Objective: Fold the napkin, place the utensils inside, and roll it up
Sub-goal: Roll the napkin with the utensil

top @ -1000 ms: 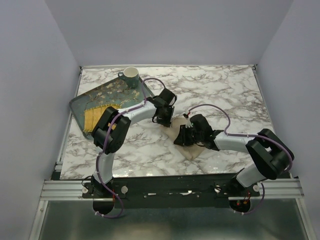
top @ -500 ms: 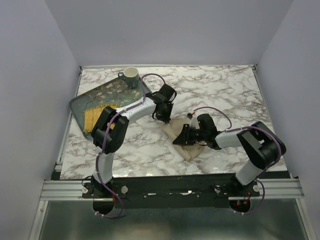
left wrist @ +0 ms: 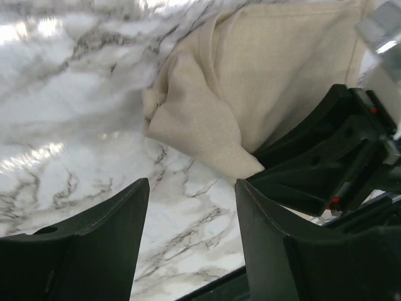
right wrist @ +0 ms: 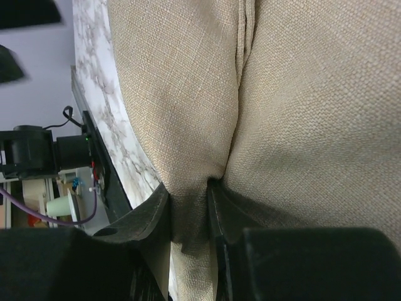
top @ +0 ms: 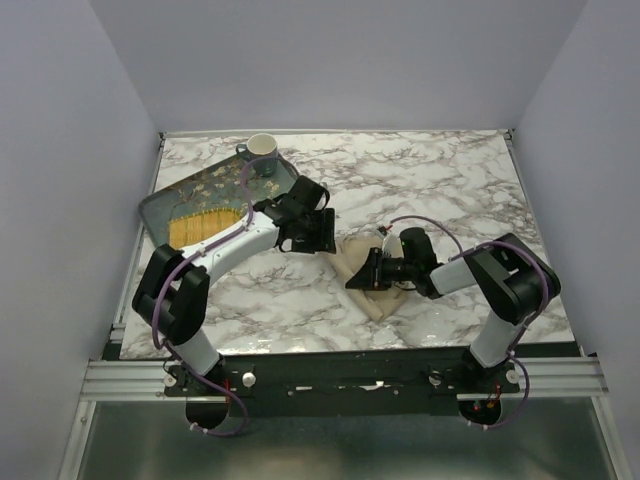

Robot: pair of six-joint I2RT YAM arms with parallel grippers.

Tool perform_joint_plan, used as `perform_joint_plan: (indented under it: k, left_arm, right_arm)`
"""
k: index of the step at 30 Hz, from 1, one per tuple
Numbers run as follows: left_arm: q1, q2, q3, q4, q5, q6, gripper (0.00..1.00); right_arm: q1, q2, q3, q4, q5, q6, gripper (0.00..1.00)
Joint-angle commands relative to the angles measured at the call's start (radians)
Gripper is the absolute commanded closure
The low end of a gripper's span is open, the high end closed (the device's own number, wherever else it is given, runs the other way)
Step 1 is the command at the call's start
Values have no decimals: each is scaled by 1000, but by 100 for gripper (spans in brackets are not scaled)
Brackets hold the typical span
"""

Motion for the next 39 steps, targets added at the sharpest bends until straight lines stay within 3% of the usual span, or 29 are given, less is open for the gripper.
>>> perform_joint_plan:
  k: [1,14,20,23,30,32,39]
  left_arm:
    - [-6,22,-93,52,75,-293,34]
    - [-74,208,-32,115,23,-390,31]
    - [-84,268,11,78,-81,-393,38]
    - [-91,294,24,58,-100,-378,46]
    - [-97,367,48,43,-68,-350,98]
    - [-97,360,42,25,-75,-356,100]
    - [-95,300,27,-26,-101,-456,100]
  right_arm:
    - [2,79,-56,-260,88,-67,92]
    - [2,33,5,-390,123,-144,91]
    - [2,21,25,-427,138,-159,91]
    - [11,4,44,-459,161,-173,89]
    - [60,-24,116,-589,242,-216,78]
    - [71,-59,139,-612,287,-228,71]
    - [173,-208,261,-931,508,-242,44]
